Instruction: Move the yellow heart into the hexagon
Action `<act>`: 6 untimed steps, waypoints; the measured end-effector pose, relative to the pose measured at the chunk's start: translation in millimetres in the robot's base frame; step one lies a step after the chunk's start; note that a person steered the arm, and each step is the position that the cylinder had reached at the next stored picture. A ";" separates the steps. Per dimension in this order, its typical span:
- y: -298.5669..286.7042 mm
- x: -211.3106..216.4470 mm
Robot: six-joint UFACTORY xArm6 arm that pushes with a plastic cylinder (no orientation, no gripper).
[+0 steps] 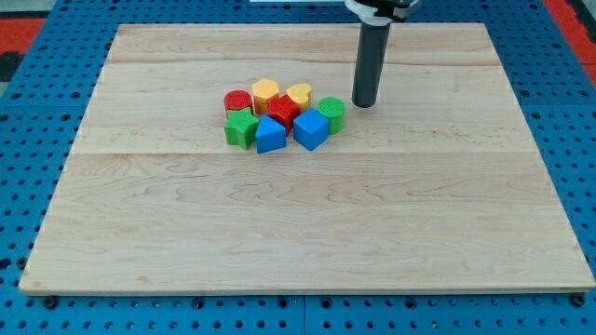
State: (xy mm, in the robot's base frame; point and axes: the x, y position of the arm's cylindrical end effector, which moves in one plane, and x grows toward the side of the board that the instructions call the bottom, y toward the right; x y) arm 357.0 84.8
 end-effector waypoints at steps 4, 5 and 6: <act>-35.1 -39.2; -119.0 -23.8; -163.4 -4.4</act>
